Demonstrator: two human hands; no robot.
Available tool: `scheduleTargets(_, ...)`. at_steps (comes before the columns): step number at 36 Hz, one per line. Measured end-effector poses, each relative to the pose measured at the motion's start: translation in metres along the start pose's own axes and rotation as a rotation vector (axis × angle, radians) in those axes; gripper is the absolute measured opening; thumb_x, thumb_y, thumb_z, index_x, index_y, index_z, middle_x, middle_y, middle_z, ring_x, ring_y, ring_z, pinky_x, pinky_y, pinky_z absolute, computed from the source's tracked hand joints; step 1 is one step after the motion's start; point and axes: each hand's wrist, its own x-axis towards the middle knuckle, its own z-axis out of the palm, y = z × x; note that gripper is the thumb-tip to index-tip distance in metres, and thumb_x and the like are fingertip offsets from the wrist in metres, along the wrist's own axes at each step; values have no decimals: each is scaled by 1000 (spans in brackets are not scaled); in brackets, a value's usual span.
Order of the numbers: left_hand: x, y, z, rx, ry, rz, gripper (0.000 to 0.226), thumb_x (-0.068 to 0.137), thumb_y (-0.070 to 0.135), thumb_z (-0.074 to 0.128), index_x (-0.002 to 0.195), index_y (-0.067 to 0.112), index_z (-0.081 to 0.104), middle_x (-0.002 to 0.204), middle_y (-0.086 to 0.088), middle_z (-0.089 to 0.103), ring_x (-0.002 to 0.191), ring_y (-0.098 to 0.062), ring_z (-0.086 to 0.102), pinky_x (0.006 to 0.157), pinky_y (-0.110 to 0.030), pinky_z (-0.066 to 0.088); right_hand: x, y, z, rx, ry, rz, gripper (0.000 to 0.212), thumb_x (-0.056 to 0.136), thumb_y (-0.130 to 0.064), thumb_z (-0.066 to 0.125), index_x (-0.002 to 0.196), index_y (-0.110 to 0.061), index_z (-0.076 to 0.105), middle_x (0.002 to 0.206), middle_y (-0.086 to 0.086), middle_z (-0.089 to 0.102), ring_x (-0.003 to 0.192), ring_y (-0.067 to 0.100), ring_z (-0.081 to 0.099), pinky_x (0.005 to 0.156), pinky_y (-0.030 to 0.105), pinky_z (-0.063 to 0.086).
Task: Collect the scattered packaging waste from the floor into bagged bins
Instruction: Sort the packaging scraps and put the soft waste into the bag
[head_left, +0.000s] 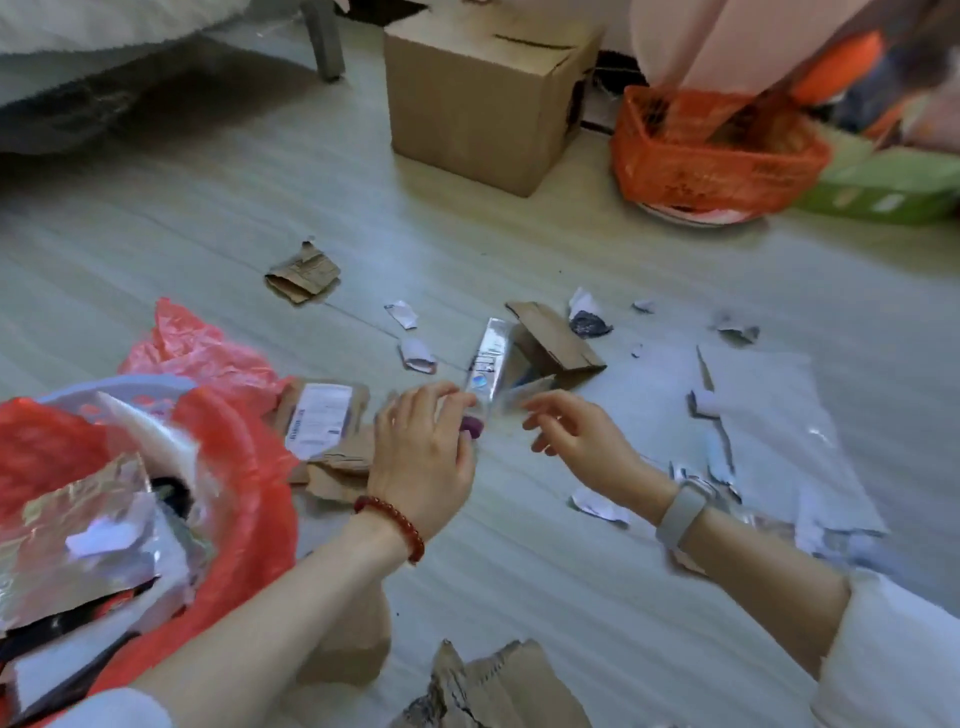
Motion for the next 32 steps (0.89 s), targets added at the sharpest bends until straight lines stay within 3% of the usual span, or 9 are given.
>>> scheduleTargets(4, 13, 49, 69, -32, -396, 13, 39, 87, 22, 46, 126, 19, 46, 127, -3, 45, 115, -24, 45, 91, -37, 38, -40, 81, -50, -40, 106, 232, 21, 93, -6, 42, 99, -18, 57, 89, 3, 64, 70, 16, 61, 72, 26, 48)
scheduleTargets(7, 12, 80, 121, -77, -607, -98, 47, 92, 23, 45, 137, 21, 33, 142, -3, 30, 129, -23, 30, 104, -37, 33, -68, 141, -82, -168, 130, 356, 21, 91, -5, 46, 104, -15, 60, 97, 8, 66, 84, 25, 63, 78, 29, 45)
scheduleTargets(12, -5, 108, 197, -79, -829, -189, 56, 93, 22, 42, 144, 23, 20, 155, -1, 7, 139, -26, 13, 108, -39, 31, -91, 218, -112, -579, 99, 322, 33, 88, -15, 53, 121, -15, 54, 123, 8, 55, 110, 28, 52, 88, 31, 38)
scheduleTargets(15, -12, 112, 231, 1, -882, -209, 54, 96, 25, 36, 145, 31, 13, 156, 5, -5, 142, -26, -1, 107, -40, 29, -85, 242, -119, -802, -11, 252, 48, 87, -29, 54, 133, -23, 42, 139, 2, 40, 130, 25, 35, 98, 37, 32)
scheduleTargets(18, -15, 111, 256, 112, -889, -218, 49, 98, 30, 29, 144, 39, 13, 156, 7, -7, 142, -26, -7, 108, -40, 26, -69, 258, -119, -876, -68, 177, 73, 72, -42, 70, 136, -25, 39, 143, 12, 38, 135, 36, 32, 99, 48, 35)
scheduleTargets(20, -20, 110, 263, 168, -886, -206, 45, 98, 31, 30, 141, 40, 22, 156, 4, -1, 142, -26, -1, 107, -39, 26, -58, 270, -118, -873, -93, 177, 86, 72, -50, 68, 144, -30, 23, 151, 14, 22, 139, 39, 19, 102, 53, 30)
scheduleTargets(23, -29, 106, 264, 166, -798, -185, 41, 94, 17, 43, 132, 31, 42, 148, -6, 25, 133, -30, 22, 98, -39, 34, -46, 286, -115, -835, -120, 250, 82, 83, -48, 56, 145, -38, 4, 155, 9, 2, 140, 35, 9, 100, 49, 29)
scheduleTargets(29, -26, 102, 262, 139, -762, -313, 22, 90, 17, 50, 112, 17, 50, 110, -4, 46, 108, -23, 42, 74, -29, 38, -40, 304, -106, -771, -10, 198, 47, 91, -23, 46, 136, -30, 36, 138, 8, 36, 115, 36, 38, 76, 39, 35)
scheduleTargets(32, -23, 104, 263, 102, -778, -358, 4, 92, 16, 46, 90, 18, 49, 93, 0, 48, 95, -24, 50, 70, -29, 36, -38, 306, -107, -733, 39, 154, 27, 82, -14, 58, 109, -17, 57, 114, 11, 53, 98, 37, 49, 64, 35, 34)
